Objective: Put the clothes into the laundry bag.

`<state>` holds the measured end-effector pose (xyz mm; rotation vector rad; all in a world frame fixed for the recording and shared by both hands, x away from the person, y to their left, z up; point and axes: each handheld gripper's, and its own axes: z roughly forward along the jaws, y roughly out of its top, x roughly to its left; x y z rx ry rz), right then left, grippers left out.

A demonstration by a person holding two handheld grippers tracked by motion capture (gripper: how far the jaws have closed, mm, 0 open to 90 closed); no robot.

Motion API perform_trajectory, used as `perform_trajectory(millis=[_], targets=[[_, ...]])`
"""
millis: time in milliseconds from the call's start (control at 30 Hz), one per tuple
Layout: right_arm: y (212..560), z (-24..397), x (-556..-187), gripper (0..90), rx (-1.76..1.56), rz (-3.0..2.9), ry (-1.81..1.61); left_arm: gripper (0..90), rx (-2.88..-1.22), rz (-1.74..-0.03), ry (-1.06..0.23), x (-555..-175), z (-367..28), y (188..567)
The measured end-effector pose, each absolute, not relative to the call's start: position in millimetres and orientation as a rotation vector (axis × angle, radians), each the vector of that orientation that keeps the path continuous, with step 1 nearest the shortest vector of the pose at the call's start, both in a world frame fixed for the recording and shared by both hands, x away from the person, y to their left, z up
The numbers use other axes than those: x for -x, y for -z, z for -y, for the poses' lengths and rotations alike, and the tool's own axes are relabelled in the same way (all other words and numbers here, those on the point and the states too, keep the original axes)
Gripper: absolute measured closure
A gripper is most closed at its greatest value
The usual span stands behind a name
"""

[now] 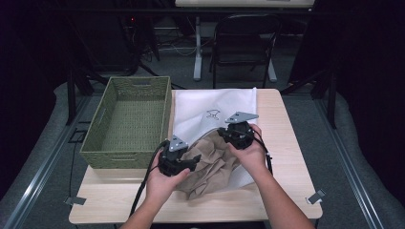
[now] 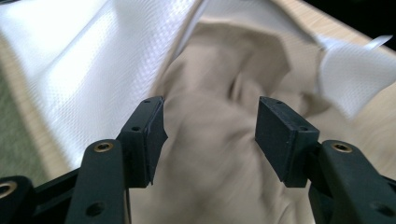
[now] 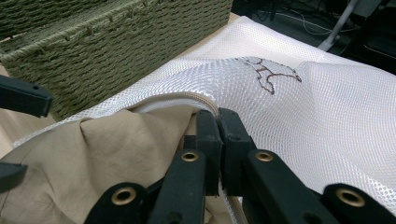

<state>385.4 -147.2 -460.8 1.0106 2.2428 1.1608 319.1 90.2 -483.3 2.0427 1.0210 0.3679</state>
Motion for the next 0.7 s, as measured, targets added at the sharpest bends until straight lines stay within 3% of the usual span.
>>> perform_trajectory(millis=[333,700], targets=[[461.1,145.9,-385.0,88.1,-1.011,-2.241,-1.164,41.8,-2.087,-1.087,-0.314,-311.5,-107.0,509.9],[461.3,143.9,-383.0,88.1,-1.004,-2.249,-1.152,38.2,-2.143,-1.074,-0.27,-311.1,-93.3,532.4]])
